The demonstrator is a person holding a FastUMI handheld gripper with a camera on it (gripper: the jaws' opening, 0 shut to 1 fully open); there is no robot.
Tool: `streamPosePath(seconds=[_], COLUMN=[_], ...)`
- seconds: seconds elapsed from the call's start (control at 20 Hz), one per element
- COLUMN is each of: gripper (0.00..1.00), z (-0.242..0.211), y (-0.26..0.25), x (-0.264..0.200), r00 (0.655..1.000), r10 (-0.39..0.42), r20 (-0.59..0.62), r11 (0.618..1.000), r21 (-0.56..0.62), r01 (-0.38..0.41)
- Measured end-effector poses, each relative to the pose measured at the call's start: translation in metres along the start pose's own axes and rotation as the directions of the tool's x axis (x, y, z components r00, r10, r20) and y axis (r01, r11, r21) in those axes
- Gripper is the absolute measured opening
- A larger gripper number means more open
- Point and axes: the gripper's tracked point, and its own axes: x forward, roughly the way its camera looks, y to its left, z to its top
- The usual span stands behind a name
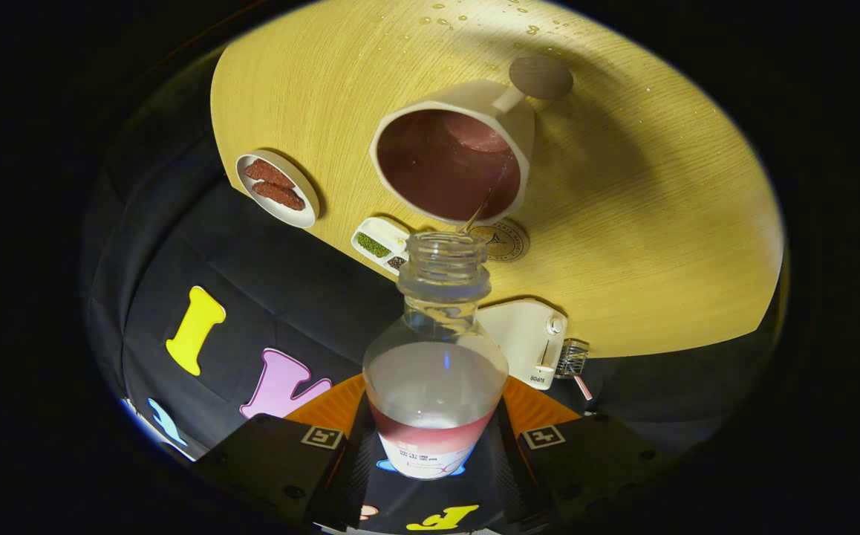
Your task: Take the bottle from table, then pour the juice into the cup, finally place the bottle on the coaster
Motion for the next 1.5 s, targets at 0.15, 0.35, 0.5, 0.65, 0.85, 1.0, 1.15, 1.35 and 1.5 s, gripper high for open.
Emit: streamPosePath(seconds=[0.15,0.35,0.5,0.65,0.85,1.0,1.15,1.35,1.5], gripper=[0.72,0.72,0.72,0.71,0.72,0.71,0.71,0.71,0.71], z=[0.002,0.007,0.006,0.005,0.004,0.013,0.011,0.019,0.006], y=[0.004,0.006,0.007,0.009,-0.006,-0.021,-0.03,-0.044,-0.057], x=[-0.001,-0.004,-0.004,-0.006,-0.005,-0.003,-0.009,-0.032,-0.049], r00=[1.0,0.999,0.999,0.995,0.992,0.985,0.977,0.963,0.957], r10=[0.01,0.021,0.042,0.085,0.107,0.145,0.188,0.22,0.245], r20=[0.002,0.024,0.028,0.047,0.069,0.096,0.101,0.158,0.155], r11=[1.0,0.999,0.998,0.992,0.973,0.918,0.795,0.451,0.145], r21=[-0.003,-0.028,-0.049,-0.096,-0.21,-0.385,-0.6,-0.892,-0.982], r01=[-0.01,-0.021,-0.041,-0.081,-0.091,-0.097,-0.091,0.044,0.122])
